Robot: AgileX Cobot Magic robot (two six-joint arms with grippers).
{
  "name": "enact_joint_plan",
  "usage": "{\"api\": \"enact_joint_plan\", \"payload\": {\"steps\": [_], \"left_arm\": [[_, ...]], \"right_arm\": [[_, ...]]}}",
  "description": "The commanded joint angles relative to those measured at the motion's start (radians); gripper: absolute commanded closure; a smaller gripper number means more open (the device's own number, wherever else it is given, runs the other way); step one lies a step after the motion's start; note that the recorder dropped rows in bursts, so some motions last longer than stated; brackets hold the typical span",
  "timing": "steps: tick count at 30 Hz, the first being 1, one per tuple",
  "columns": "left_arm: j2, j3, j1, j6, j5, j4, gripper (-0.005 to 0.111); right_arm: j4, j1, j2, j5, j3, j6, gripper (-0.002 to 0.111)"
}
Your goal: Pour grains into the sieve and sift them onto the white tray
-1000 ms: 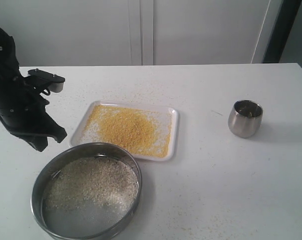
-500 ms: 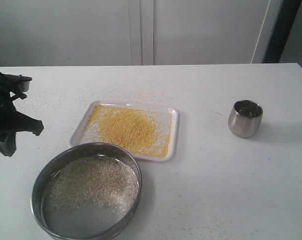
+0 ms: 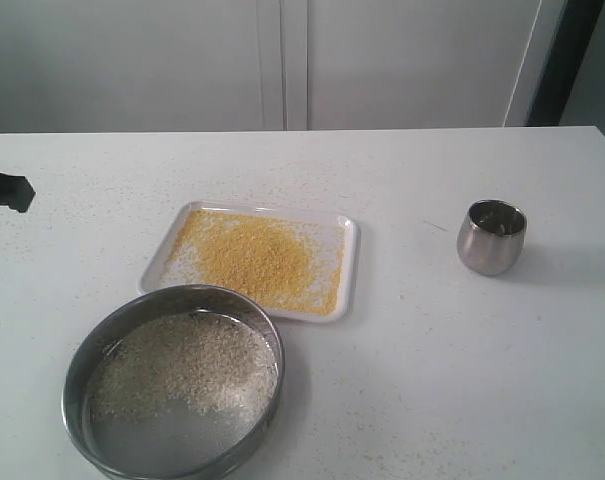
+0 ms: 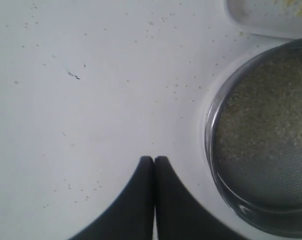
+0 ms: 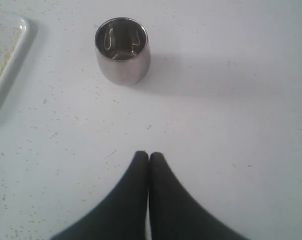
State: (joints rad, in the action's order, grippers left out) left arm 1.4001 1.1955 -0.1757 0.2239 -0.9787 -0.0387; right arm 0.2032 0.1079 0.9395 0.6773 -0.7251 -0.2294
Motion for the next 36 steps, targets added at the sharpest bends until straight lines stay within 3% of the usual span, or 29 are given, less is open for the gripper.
{"api": "enact_joint_plan", "payload": {"steps": [1,6,22,36], "left_arm": [[-0.1,0.003,0.004,0.005,-0.052,0.014,0.107],[-0.216,-0.01,0.004,0.005,-0.085,0.014,0.107],[-0.65,-0.218,0.004,0.005,-0.099,0.018,0.107],[-0.725,-0.218,0.004,-0.022,-0.108,0.018,0.107]], "right_arm": [[0.006,0.004,-0.004,-0.014,0.004,0.002,0.108],[0.006,0.004,-0.004,-0.014,0.004,0.002,0.108],[0.006,0.004,-0.004,-0.014,0.004,0.002,0.108],[0.006,0.004,-0.004,-0.011,0.004,0.002,0.108]]}}
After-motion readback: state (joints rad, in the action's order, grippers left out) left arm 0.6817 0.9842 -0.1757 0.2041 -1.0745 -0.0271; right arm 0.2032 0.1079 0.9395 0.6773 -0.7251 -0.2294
